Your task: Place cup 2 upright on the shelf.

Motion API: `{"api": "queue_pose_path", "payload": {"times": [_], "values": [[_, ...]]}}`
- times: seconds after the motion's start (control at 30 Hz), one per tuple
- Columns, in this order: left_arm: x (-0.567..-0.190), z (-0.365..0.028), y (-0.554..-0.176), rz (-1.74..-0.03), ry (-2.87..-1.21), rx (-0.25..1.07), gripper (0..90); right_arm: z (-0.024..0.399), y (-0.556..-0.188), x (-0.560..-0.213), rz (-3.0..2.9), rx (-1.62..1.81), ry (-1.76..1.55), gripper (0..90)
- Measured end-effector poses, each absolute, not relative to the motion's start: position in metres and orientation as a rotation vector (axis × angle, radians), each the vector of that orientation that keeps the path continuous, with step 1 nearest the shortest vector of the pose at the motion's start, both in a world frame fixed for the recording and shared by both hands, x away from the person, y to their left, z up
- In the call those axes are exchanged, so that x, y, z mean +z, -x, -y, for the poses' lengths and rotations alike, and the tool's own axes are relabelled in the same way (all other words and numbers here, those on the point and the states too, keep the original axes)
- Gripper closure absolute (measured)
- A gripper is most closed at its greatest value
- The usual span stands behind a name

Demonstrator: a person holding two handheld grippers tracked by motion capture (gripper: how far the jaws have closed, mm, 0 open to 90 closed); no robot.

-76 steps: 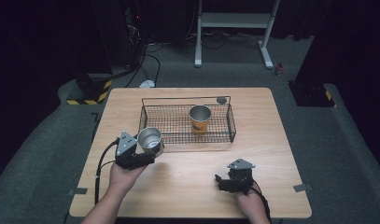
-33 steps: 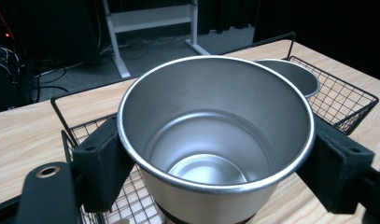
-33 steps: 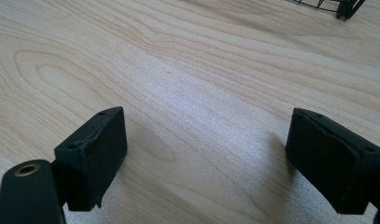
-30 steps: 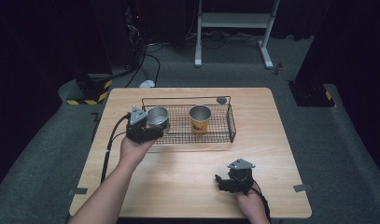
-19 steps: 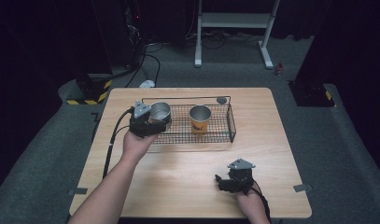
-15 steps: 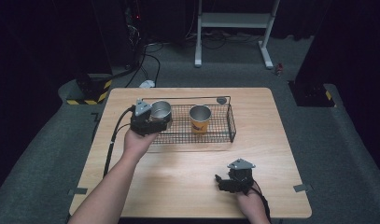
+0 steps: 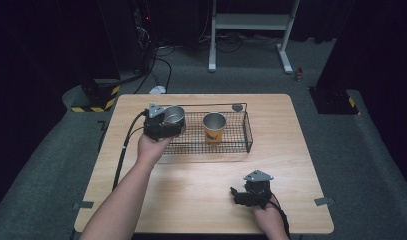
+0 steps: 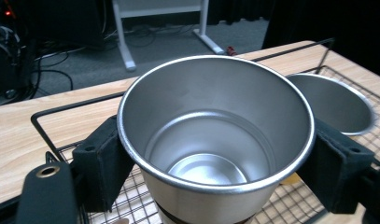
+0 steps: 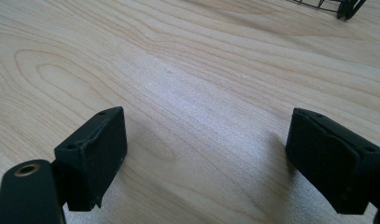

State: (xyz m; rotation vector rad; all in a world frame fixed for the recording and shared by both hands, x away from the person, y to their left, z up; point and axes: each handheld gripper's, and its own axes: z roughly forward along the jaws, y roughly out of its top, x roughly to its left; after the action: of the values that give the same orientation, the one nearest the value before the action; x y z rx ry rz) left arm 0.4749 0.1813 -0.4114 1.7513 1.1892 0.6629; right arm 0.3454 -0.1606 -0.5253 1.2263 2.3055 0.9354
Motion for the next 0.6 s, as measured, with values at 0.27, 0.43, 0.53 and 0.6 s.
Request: {"api": "queue_pose_path", "payload": {"times": [0.27,0.43,0.53,0.6], "values": [[-0.426,-0.176,-0.485,-1.239,-1.775,0.656,18.9,0.161,-0.345,-0.525,-2.305,0.936,-1.226,12.7],[-0.431,-0.175,-0.489,-1.252,-1.784,0.646,18.9,0.161,-0.345,-0.525,-2.305,0.935,-1.226,12.7],[-0.434,-0.175,-0.491,-1.261,-1.795,0.642,18.9,0.161,-0.345,-0.525,-2.305,0.935,-1.226,12.7],[-0.436,-0.175,-0.492,-1.265,-1.807,0.639,18.9,0.161,-0.345,-0.525,-2.305,0.936,-1.226,12.7]]}}
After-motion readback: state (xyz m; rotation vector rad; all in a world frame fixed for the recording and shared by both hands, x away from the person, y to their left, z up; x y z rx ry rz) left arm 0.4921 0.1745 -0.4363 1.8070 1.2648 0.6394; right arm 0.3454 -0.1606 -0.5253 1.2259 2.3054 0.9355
